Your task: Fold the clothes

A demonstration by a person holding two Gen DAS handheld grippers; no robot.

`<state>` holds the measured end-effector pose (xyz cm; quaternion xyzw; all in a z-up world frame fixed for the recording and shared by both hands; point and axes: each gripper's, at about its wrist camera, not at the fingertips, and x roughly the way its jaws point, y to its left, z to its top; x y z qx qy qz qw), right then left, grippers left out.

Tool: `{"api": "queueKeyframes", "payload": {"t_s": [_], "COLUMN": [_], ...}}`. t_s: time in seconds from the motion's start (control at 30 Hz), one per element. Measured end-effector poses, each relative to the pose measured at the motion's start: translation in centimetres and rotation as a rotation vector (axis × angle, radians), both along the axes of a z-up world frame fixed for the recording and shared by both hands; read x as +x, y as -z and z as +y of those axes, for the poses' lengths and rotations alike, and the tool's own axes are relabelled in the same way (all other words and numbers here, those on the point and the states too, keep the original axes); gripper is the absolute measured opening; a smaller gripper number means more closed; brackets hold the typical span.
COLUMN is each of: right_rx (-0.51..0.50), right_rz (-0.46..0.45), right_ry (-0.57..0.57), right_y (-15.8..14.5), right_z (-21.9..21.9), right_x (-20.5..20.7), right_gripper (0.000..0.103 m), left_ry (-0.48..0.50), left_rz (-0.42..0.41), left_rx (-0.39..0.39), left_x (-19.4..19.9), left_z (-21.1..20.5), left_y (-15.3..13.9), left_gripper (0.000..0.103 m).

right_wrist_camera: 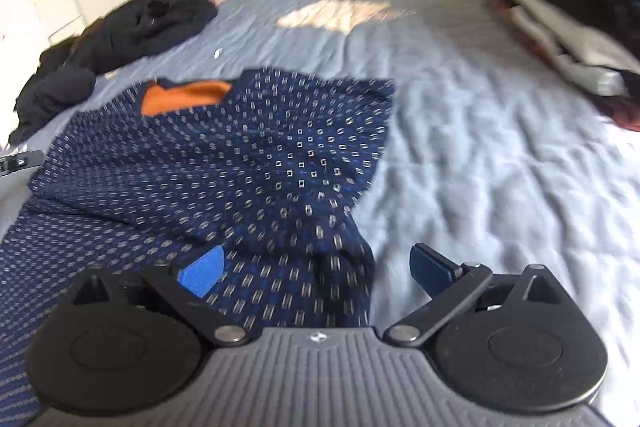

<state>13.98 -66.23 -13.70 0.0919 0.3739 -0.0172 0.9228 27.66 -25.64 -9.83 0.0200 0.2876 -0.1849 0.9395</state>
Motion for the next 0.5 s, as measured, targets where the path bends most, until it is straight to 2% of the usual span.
{"api": "queueKeyframes", "payload": {"t_s": [0.07,0.23,0.33,0.4,0.47,0.5], "right_rx": [0.012,0.138,0.164,0.159,0.134,0.106], "right_rz": [-0.043,-0.114,-0.141,-0.168,-0.193,-0.153], "right_ry": [0.026,0.097,0.128,0.125,0.093,0.072], "right_y": [-1.6,-5.2,-8.2,-10.1,-11.2,-11.2], "right_z": [0.6,1.8,2.4,2.9,3.7,4.2], "right_x": [-3.1,-10.7,-15.1,-17.7,-19.7,-20.1], "right_gripper": [0.101,0.101,0.101,0.102,0.103,0.103], "left_ry": [0.003,0.031,0.059,0.084,0.079,0.076], "left_rz": [-0.006,0.011,-0.030,-0.082,-0.094,-0.098], "left_rx": [-0.020,-0.043,-0.048,-0.076,-0.039,-0.018], "left_x": [-2.6,-9.3,-13.7,-16.8,-18.9,-19.8], "left_z": [0.6,1.9,2.8,3.5,4.0,4.2], "left_y": [-1.9,-6.1,-9.3,-11.4,-12.0,-12.2], "left_gripper": [0.075,0.075,0.076,0.093,0.097,0.097]}}
